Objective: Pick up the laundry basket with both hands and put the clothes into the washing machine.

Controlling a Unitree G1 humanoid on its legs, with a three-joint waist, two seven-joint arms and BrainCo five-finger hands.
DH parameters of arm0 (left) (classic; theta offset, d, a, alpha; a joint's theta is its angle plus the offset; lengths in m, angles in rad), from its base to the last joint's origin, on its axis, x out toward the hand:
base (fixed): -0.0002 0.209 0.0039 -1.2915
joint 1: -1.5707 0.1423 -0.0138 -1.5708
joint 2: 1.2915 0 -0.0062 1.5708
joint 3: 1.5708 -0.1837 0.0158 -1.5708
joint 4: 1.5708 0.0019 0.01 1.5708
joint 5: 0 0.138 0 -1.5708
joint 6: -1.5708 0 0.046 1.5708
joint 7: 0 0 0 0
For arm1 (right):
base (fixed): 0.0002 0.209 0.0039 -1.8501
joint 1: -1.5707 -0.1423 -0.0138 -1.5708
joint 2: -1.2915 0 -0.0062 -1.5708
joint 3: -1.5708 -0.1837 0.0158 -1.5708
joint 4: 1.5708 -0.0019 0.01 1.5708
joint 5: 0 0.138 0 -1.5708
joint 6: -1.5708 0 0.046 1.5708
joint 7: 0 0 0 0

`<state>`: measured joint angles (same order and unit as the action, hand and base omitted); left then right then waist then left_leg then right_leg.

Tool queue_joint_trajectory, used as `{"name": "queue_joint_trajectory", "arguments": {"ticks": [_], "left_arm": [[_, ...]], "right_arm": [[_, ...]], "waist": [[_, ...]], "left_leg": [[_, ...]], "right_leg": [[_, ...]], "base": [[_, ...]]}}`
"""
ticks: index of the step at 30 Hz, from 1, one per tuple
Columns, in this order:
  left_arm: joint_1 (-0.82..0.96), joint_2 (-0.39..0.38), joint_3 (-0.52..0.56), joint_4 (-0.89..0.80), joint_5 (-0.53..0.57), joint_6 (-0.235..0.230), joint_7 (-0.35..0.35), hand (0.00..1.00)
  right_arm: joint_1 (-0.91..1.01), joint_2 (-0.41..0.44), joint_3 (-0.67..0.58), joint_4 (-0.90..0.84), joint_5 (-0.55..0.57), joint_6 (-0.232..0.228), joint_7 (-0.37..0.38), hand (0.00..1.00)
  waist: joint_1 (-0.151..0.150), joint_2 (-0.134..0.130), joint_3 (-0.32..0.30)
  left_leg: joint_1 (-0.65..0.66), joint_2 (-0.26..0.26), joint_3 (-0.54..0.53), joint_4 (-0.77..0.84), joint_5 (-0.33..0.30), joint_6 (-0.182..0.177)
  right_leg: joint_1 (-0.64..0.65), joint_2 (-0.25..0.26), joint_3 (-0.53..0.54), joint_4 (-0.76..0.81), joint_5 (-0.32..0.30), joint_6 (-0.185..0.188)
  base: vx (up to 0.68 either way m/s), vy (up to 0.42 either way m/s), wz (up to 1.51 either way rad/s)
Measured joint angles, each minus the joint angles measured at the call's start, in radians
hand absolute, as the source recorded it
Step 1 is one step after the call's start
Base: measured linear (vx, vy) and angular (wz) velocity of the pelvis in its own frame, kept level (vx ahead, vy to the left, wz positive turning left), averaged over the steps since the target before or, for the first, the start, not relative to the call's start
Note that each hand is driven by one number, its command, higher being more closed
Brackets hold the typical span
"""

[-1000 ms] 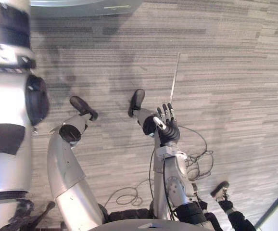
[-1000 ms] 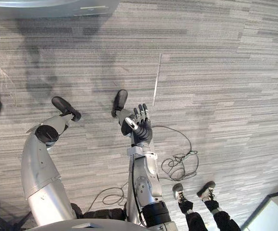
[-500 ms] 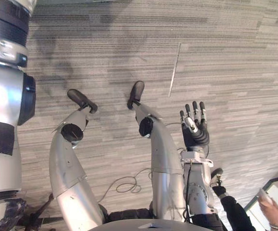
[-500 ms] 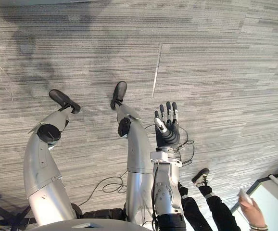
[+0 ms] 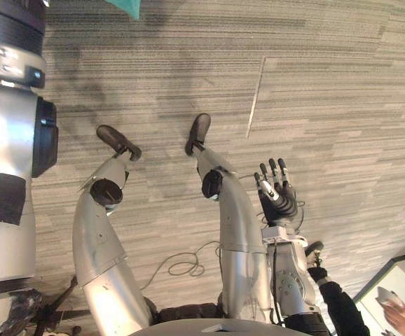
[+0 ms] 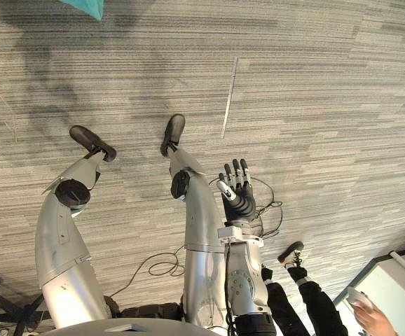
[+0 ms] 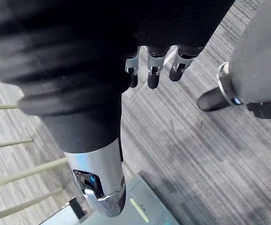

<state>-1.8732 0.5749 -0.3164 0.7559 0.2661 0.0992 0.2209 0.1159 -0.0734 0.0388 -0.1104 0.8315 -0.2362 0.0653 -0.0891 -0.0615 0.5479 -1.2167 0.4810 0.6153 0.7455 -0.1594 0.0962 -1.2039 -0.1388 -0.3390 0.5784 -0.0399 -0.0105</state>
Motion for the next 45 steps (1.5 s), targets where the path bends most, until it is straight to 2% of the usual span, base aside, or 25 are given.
{"name": "queue_joint_trajectory", "arguments": {"ticks": [3, 8, 13, 17, 19, 22, 23, 25, 27, 28, 29, 32, 34, 36, 37, 38, 39, 40, 41, 43, 44, 45], "left_arm": [[0.010, 0.007, 0.005, 0.003, -0.009, 0.004, 0.014, 0.00], [0.146, 0.010, 0.092, 0.011, -0.029, 0.005, 0.019, 0.00], [0.269, 0.007, 0.174, 0.015, -0.028, 0.031, 0.019, 0.00], [0.404, -0.030, 0.268, -0.104, -0.024, 0.026, 0.077, 0.00], [0.512, -0.068, 0.312, -0.189, -0.017, 0.013, 0.109, 0.00], [0.779, -0.133, 0.362, -0.381, -0.005, 0.000, 0.155, 0.00], [0.967, -0.186, 0.380, -0.493, -0.003, 0.000, 0.165, 0.00], [1.092, -0.222, 0.390, -0.571, 0.017, 0.000, 0.168, 0.00], [1.325, -0.294, 0.400, -0.677, 0.143, 0.001, 0.180, 0.00], [1.377, -0.319, 0.403, -0.686, 0.168, 0.003, 0.181, 0.00], [1.507, -0.387, 0.409, -0.714, 0.218, 0.009, 0.181, 0.00], [1.737, -0.506, 0.392, -0.744, 0.239, -0.003, 0.137, 0.00], [1.878, -0.557, 0.382, -0.741, 0.184, -0.040, 0.080, 0.00], [1.972, -0.596, 0.372, -0.702, 0.068, -0.081, 0.039, 0.00], [2.017, -0.610, 0.366, -0.637, -0.060, -0.109, 0.007, 0.00], [2.030, -0.614, 0.361, -0.612, -0.117, -0.121, -0.005, 0.00], [2.056, -0.619, 0.349, -0.574, -0.204, -0.142, -0.019, 0.00], [2.069, -0.624, 0.348, -0.562, -0.240, -0.153, -0.025, 0.00], [2.089, -0.631, 0.345, -0.535, -0.300, -0.176, -0.034, 0.00], [2.093, -0.632, 0.330, -0.480, -0.387, -0.194, -0.048, 0.00], [2.084, -0.627, 0.318, -0.451, -0.420, -0.197, -0.053, 0.00], [2.081, -0.624, 0.310, -0.438, -0.433, -0.197, -0.056, 0.00]], "right_arm": [[0.000, 0.002, 0.000, -0.001, 0.007, -0.002, -0.003, 0.00], [0.000, 0.005, 0.000, -0.001, 0.006, -0.002, -0.010, 0.00], [0.000, 0.001, 0.000, 0.003, -0.006, -0.002, -0.009, 0.00], [0.000, 0.000, 0.001, 0.022, -0.015, -0.006, -0.009, 0.00], [0.000, 0.002, 0.000, 0.039, -0.026, -0.017, -0.009, 0.00], [0.000, 0.006, -0.002, 0.068, -0.080, -0.023, -0.016, 0.00], [0.001, 0.007, -0.003, 0.078, -0.094, -0.023, -0.023, 0.00], [0.001, 0.006, -0.006, 0.090, -0.101, -0.022, -0.025, 0.00], [0.005, 0.006, -0.018, 0.100, -0.149, -0.021, -0.027, 0.00], [0.005, 0.006, -0.021, 0.108, -0.164, -0.021, -0.027, 0.00], [0.006, 0.003, -0.026, 0.141, -0.196, -0.017, -0.028, 0.00], [0.020, 0.002, -0.051, 0.218, -0.274, 0.026, -0.037, 0.00], [0.040, -0.015, -0.051, 0.262, -0.342, 0.064, -0.060, 0.00], [0.052, -0.040, -0.053, 0.316, -0.400, 0.090, -0.075, 0.00], [0.051, -0.066, -0.053, 0.356, -0.444, 0.106, -0.092, 0.00], [0.050, -0.074, -0.055, 0.372, -0.455, 0.111, -0.100, 0.00], [0.049, -0.088, -0.059, 0.399, -0.477, 0.113, -0.115, 0.00], [0.047, -0.094, -0.061, 0.411, -0.487, 0.113, -0.123, 0.00], [0.036, -0.098, -0.064, 0.427, -0.498, 0.113, -0.141, 0.00], [-0.014, -0.112, -0.082, 0.493, -0.526, 0.114, -0.162, 0.00], [-0.054, -0.126, -0.079, 0.550, -0.526, 0.114, -0.178, 0.00], [-0.078, -0.131, -0.079, 0.582, -0.526, 0.115, -0.181, 0.00]], "waist": [[0.001, 0.000, 0.000], [0.001, 0.000, 0.000], [0.003, 0.000, 0.000], [0.001, 0.000, 0.000], [0.004, 0.001, 0.000], [0.011, 0.002, 0.001], [0.019, 0.005, 0.000], [0.027, 0.007, 0.000], [0.042, 0.012, -0.002], [0.050, 0.013, -0.002], [0.070, 0.017, -0.003], [0.091, 0.048, -0.016], [0.109, 0.069, -0.033], [0.123, 0.091, -0.070], [0.133, 0.104, -0.088], [0.134, 0.110, -0.104], [0.139, 0.120, -0.133], [0.141, 0.125, -0.145], [0.147, 0.110, -0.171], [0.152, 0.112, -0.199], [0.156, 0.116, -0.201], [0.163, 0.116, -0.202]], "left_leg": [[-0.001, 0.004, 0.000, 0.002, 0.000, 0.000], [-0.001, 0.004, 0.000, 0.002, 0.000, 0.000], [0.000, 0.003, 0.000, 0.003, 0.002, 0.003], [0.033, -0.011, 0.004, -0.009, 0.009, 0.005], [0.066, -0.026, 0.007, -0.031, 0.023, 0.003], [0.134, -0.041, 0.005, -0.060, 0.036, -0.007], [0.183, -0.046, -0.002, -0.067, 0.031, -0.024], [0.215, -0.050, -0.008, -0.071, 0.030, -0.030], [0.292, -0.069, -0.012, -0.091, 0.036, -0.043], [0.319, -0.075, -0.013, -0.098, 0.039, -0.046], [0.388, -0.082, -0.021, -0.106, 0.040, -0.048], [0.522, -0.090, -0.057, -0.124, 0.044, -0.061], [0.614, -0.090, -0.069, -0.123, 0.049, -0.066], [0.637, -0.072, -0.101, -0.051, 0.074, -0.029], [0.652, -0.064, -0.126, 0.003, 0.124, 0.022], [0.656, -0.061, -0.134, 0.015, 0.145, 0.022], [0.667, -0.063, -0.147, 0.018, 0.173, 0.015], [0.669, -0.064, -0.154, 0.016, 0.180, 0.007], [0.680, -0.086, -0.164, -0.006, 0.168, -0.012], [0.685, -0.167, -0.186, -0.094, 0.115, -0.085], [0.693, -0.215, -0.174, -0.177, 0.105, -0.102], [0.700, -0.236, -0.162, -0.230, 0.107, -0.104]], "right_leg": [[-0.001, 0.003, 0.000, 0.000, 0.000, 0.000], [-0.002, 0.003, 0.000, 0.002, 0.000, 0.000], [-0.002, 0.001, 0.000, 0.007, 0.000, -0.001], [0.016, -0.016, 0.000, 0.028, -0.003, -0.004], [0.041, -0.025, -0.002, 0.030, -0.006, -0.007], [0.105, -0.033, -0.008, 0.026, -0.017, -0.014], [0.157, -0.036, -0.013, 0.030, -0.030, -0.016], [0.190, -0.041, -0.018, 0.034, -0.046, -0.017], [0.257, -0.060, -0.026, 0.059, -0.087, -0.022], [0.281, -0.065, -0.029, 0.067, -0.099, -0.023], [0.349, -0.069, -0.033, 0.083, -0.128, -0.026], [0.508, -0.073, -0.064, 0.091, -0.184, -0.024], [0.607, -0.069, -0.074, 0.091, -0.218, -0.024], [0.679, -0.063, -0.080, 0.091, -0.247, -0.029], [0.743, -0.064, -0.086, 0.079, -0.264, -0.032], [0.769, -0.062, -0.093, 0.065, -0.265, -0.032], [0.814, -0.053, -0.107, 0.029, -0.265, -0.032], [0.838, -0.046, -0.112, 0.007, -0.265, -0.032], [0.865, -0.045, -0.119, -0.020, -0.265, -0.035], [0.902, -0.048, -0.139, -0.061, -0.266, -0.041], [0.922, -0.051, -0.144, -0.078, -0.266, -0.041], [0.929, -0.051, -0.145, -0.081, -0.268, -0.038]], "base": [[0.00, -0.001, -0.01], [0.00, 0.000, 0.00], [0.00, 0.001, 0.01], [-0.01, 0.003, 0.10], [-0.02, -0.008, 0.21], [-0.02, -0.027, 0.17], [-0.02, -0.037, 0.12], [-0.01, -0.036, 0.17], [0.01, -0.051, 0.31], [0.03, -0.078, 0.31], [0.03, -0.078, 0.23], [0.07, -0.128, 0.33], [0.12, -0.098, 0.12], [0.17, -0.128, 0.06], [0.13, -0.101, 0.09], [0.12, -0.075, 0.17], [0.10, -0.042, 0.16], [0.14, -0.031, 0.24], [0.15, -0.007, 0.30], [0.19, 0.054, 0.43], [0.17, 0.104, 0.28], [0.18, 0.136, -0.02]]}}
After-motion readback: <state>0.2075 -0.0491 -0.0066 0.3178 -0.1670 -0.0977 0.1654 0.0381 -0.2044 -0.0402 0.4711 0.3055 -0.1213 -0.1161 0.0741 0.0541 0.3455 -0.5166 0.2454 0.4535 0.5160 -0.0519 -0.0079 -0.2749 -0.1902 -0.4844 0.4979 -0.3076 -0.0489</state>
